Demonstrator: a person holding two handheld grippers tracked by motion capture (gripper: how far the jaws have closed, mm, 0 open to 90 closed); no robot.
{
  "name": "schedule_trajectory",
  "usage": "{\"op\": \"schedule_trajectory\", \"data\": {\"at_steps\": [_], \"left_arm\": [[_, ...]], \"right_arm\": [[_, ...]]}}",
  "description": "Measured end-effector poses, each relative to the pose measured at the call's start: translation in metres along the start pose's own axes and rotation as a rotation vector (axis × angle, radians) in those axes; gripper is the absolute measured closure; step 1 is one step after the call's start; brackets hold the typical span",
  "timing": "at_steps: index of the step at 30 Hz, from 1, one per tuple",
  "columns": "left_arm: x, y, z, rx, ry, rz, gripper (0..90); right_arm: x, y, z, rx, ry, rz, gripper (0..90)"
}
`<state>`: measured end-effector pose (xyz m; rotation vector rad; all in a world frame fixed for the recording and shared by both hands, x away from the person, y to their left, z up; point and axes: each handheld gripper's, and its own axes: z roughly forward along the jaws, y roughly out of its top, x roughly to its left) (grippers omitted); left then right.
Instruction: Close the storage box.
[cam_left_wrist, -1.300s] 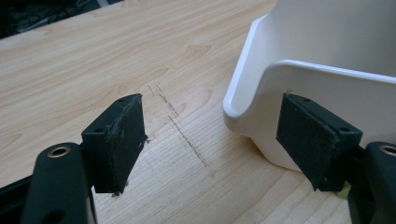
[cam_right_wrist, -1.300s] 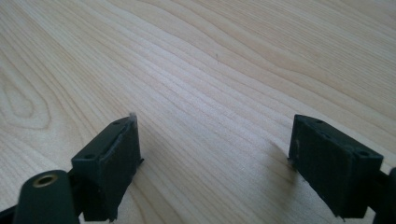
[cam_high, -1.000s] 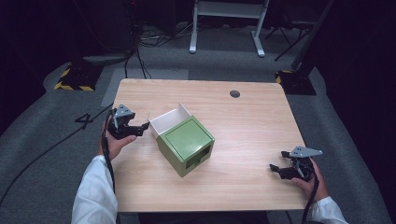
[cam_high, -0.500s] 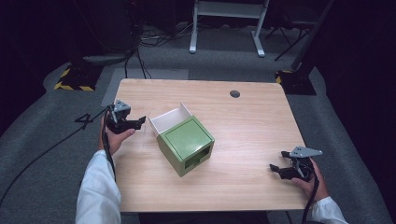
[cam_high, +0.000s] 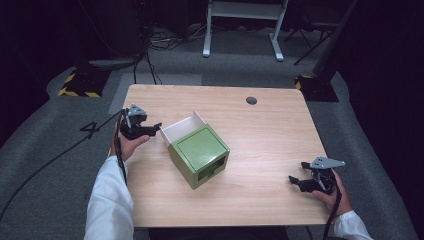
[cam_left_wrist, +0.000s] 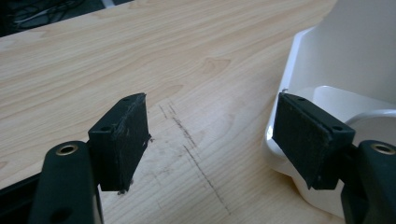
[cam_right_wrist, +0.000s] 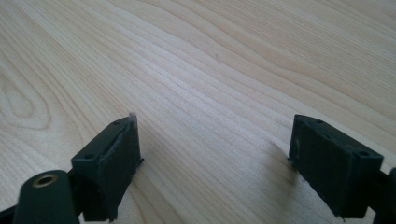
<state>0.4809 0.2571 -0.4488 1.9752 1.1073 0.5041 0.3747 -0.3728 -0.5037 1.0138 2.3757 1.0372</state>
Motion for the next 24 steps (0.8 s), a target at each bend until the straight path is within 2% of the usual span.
{"op": "schedule_trajectory", "data": {"at_steps": [2, 3, 6, 9, 13, 19, 22, 24], "left_arm": [[-0.001, 0.000, -0.001, -0.010, -0.052, 0.023, 27.9], [-0.002, 0.001, -0.001, -0.016, -0.055, 0.032, 26.5], [-0.002, 0.005, 0.002, 0.026, 0.043, 0.044, 25.4], [0.003, 0.003, 0.003, 0.019, 0.076, 0.024, 25.3], [0.009, 0.001, 0.003, -0.012, 0.108, -0.023, 24.8], [-0.001, 0.002, 0.007, -0.014, 0.043, -0.012, 23.9], [-0.009, -0.001, 0.009, -0.027, 0.013, -0.034, 29.0], [-0.012, -0.003, 0.010, -0.018, 0.007, -0.035, 27.9]], "right_arm": [[0.000, 0.000, 0.000, 0.000, 0.000, 0.001, 16.5], [0.000, 0.000, 0.000, 0.000, 0.000, 0.000, 16.5], [0.000, 0.000, 0.000, 0.001, 0.000, 0.001, 16.5], [0.000, 0.000, 0.000, 0.001, 0.000, 0.001, 16.5], [0.000, 0.000, 0.000, 0.001, 0.002, 0.004, 16.5], [0.000, 0.000, 0.000, 0.001, 0.000, 0.002, 16.5], [0.000, 0.000, 0.000, 0.001, 0.000, 0.002, 16.5], [0.000, 0.000, 0.000, 0.001, -0.001, 0.002, 16.5]]}}
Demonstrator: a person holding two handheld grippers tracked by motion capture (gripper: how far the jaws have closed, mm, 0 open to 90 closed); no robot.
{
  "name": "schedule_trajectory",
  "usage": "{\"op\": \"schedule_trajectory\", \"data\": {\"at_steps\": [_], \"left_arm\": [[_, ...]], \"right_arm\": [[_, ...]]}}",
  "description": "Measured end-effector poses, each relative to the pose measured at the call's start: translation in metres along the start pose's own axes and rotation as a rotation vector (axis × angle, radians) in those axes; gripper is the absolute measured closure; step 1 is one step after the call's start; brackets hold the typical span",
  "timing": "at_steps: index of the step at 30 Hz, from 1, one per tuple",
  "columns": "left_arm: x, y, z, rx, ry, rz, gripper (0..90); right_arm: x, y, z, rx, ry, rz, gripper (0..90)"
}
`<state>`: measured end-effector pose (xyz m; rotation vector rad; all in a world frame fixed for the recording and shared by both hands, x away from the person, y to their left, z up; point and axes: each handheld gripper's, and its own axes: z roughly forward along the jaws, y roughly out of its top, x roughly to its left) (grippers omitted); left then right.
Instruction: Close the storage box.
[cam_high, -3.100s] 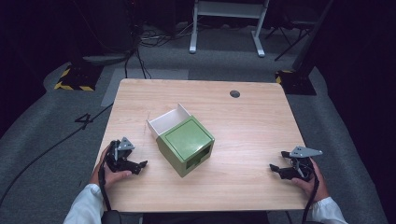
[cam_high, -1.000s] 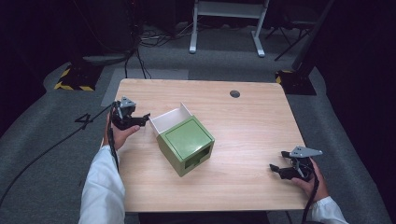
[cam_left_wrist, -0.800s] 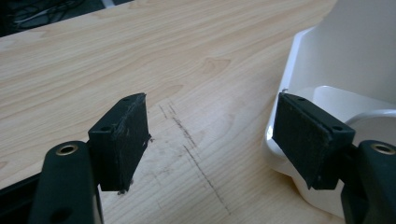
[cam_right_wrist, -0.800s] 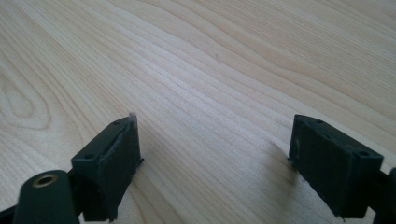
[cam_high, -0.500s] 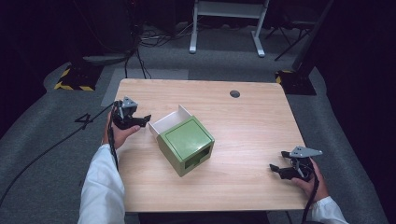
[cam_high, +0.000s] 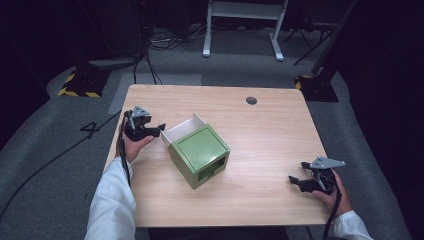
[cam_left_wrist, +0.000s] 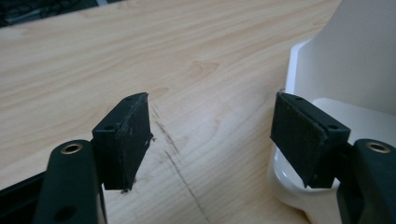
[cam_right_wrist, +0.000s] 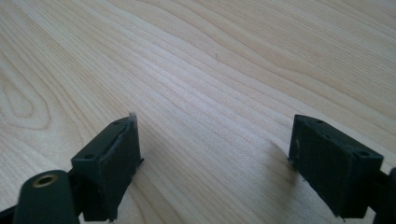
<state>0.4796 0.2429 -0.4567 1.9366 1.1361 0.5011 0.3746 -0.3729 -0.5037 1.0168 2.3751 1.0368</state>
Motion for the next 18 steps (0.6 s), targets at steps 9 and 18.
{"op": "schedule_trajectory", "data": {"at_steps": [9, 18], "left_arm": [[-0.013, 0.005, 0.003, -0.002, -0.053, 0.041, 29.8], [-0.034, 0.006, -0.005, 0.009, -0.055, 0.120, 29.9]], "right_arm": [[0.000, 0.000, 0.000, 0.000, 0.001, 0.001, 16.5], [0.000, 0.000, 0.000, 0.000, 0.000, 0.000, 16.5]]}}
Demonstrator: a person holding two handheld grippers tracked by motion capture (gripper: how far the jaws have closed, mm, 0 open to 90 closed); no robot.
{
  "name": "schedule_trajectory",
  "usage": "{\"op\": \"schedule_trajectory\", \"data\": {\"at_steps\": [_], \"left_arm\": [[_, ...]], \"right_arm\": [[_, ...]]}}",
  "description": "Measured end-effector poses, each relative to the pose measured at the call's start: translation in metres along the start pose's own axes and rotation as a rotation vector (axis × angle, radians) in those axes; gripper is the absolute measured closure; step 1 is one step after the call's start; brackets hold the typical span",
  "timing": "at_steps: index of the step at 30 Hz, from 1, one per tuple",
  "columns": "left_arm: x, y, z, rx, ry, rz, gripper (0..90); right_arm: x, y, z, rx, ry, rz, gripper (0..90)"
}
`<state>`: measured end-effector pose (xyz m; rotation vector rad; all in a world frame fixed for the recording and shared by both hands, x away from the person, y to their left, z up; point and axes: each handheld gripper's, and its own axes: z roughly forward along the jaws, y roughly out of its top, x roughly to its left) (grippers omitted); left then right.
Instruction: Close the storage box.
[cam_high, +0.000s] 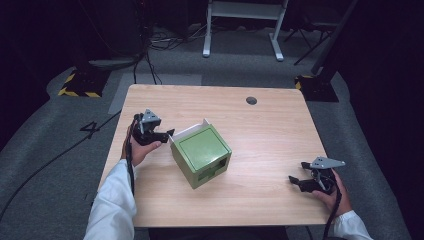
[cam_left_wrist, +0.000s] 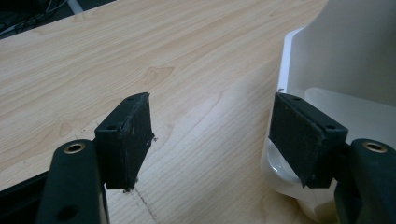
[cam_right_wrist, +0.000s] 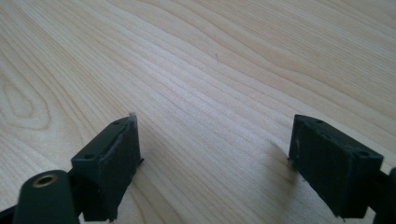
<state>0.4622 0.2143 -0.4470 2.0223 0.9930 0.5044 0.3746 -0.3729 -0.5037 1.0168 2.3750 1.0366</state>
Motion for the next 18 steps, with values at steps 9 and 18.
{"op": "schedule_trajectory", "data": {"at_steps": [9, 18], "left_arm": [[-0.020, -0.002, -0.011, 0.002, 0.037, 0.054, 31.8], [-0.036, -0.006, -0.015, 0.012, -0.006, 0.109, 31.0]], "right_arm": [[0.000, 0.000, 0.000, 0.000, -0.001, 0.000, 16.5], [0.000, 0.000, 0.000, 0.000, 0.000, -0.001, 16.5]]}}
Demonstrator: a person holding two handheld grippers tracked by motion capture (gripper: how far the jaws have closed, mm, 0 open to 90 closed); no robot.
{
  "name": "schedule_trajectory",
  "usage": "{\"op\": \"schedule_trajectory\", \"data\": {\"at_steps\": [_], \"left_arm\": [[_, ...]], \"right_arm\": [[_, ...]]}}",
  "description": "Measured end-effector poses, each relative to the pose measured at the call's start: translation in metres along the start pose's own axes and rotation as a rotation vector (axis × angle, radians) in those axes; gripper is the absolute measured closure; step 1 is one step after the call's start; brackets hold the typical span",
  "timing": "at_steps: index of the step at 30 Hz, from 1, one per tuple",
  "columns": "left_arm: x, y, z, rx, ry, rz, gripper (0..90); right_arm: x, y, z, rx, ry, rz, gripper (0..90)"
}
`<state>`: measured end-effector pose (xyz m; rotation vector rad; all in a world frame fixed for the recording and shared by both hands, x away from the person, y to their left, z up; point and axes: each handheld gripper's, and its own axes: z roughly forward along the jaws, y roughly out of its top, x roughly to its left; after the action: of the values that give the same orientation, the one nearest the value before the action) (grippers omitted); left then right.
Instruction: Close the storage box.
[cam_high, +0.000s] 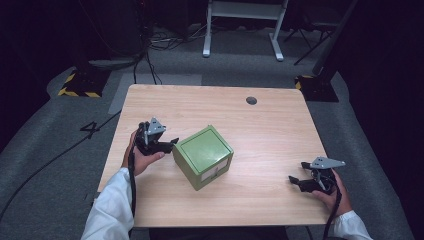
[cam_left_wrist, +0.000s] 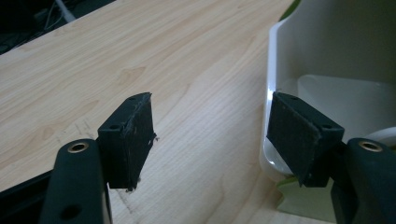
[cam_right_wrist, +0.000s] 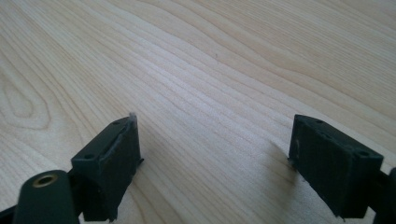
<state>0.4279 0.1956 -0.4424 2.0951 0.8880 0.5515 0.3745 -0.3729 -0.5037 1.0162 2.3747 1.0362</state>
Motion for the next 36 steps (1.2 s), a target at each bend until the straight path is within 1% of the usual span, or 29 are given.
{"op": "schedule_trajectory", "data": {"at_steps": [2, 5, 7, 9, 10, 11, 12, 13, 14, 15, 16, 19, 22, 24, 25, 29, 31, 33, 35, 36], "left_arm": [[-0.003, -0.001, -0.001, -0.003, -0.009, 0.001, 30.5], [-0.008, -0.001, -0.003, 0.000, -0.010, 0.013, 30.6], [-0.011, -0.001, -0.003, 0.001, -0.008, 0.005, 30.3], [-0.014, -0.002, -0.005, -0.001, -0.009, 0.016, 30.7], [-0.016, -0.002, -0.005, -0.003, -0.012, 0.014, 30.7], [-0.019, -0.002, -0.005, -0.005, -0.016, 0.021, 30.7], [-0.021, -0.002, -0.006, -0.004, -0.031, 0.023, 30.7], [-0.023, -0.003, -0.006, -0.007, -0.033, 0.032, 30.1], [-0.025, -0.003, -0.006, -0.008, -0.041, 0.033, 29.6], [-0.027, -0.002, -0.006, -0.009, -0.047, 0.044, 29.7], [-0.028, -0.002, -0.005, -0.008, -0.055, 0.041, 29.5], [-0.033, -0.001, -0.003, -0.007, -0.063, 0.058, 28.9], [-0.035, -0.001, -0.003, -0.002, -0.050, 0.066, 28.0], [-0.034, 0.000, -0.004, 0.005, -0.044, 0.076, 25.1], [-0.033, 0.001, -0.005, 0.006, -0.036, 0.089, 24.6], [-0.032, 0.004, -0.013, 0.002, -0.007, 0.095, 22.8], [-0.031, 0.003, -0.018, 0.020, 0.006, 0.116, 21.5], [-0.030, 0.000, -0.023, 0.035, 0.025, 0.123, 20.6], [-0.028, -0.003, -0.028, 0.038, 0.037, 0.121, 20.6], [-0.027, -0.005, -0.031, 0.050, 0.047, 0.126, 20.6]], "right_arm": [[0.000, 0.000, 0.000, -0.001, 0.000, 0.000, 16.5], [0.000, 0.000, 0.000, 0.000, 0.000, 0.000, 16.5], [0.000, 0.000, 0.000, 0.000, 0.000, 0.000, 16.5], [0.000, 0.000, 0.000, 0.000, 0.000, 0.000, 16.5], [0.000, 0.000, 0.000, -0.001, 0.000, 0.000, 16.5], [0.000, 0.000, 0.000, -0.001, 0.000, 0.000, 16.5], [0.000, 0.000, 0.000, 0.000, -0.001, 0.000, 16.5], [0.000, 0.000, 0.000, 0.000, 0.001, 0.001, 16.5], [0.000, 0.000, 0.000, 0.000, 0.001, 0.000, 16.5], [0.000, 0.000, 0.000, 0.000, 0.001, 0.001, 16.5], [0.000, 0.000, 0.000, 0.000, 0.001, 0.001, 16.5], [0.000, 0.000, 0.000, 0.000, 0.001, 0.001, 16.5], [0.000, 0.000, 0.000, 0.000, 0.001, 0.001, 16.5], [0.000, 0.000, 0.000, 0.000, 0.001, 0.001, 16.5], [0.000, 0.000, 0.000, 0.001, 0.001, 0.001, 16.5], [0.000, 0.000, 0.000, 0.000, 0.001, 0.000, 16.5], [0.000, 0.000, 0.000, 0.000, 0.001, 0.001, 16.5], [0.000, 0.000, 0.000, 0.000, 0.001, 0.001, 16.5], [0.000, 0.000, 0.000, 0.000, 0.000, 0.000, 16.5], [0.000, 0.000, 0.000, 0.000, 0.001, 0.001, 16.5]]}}
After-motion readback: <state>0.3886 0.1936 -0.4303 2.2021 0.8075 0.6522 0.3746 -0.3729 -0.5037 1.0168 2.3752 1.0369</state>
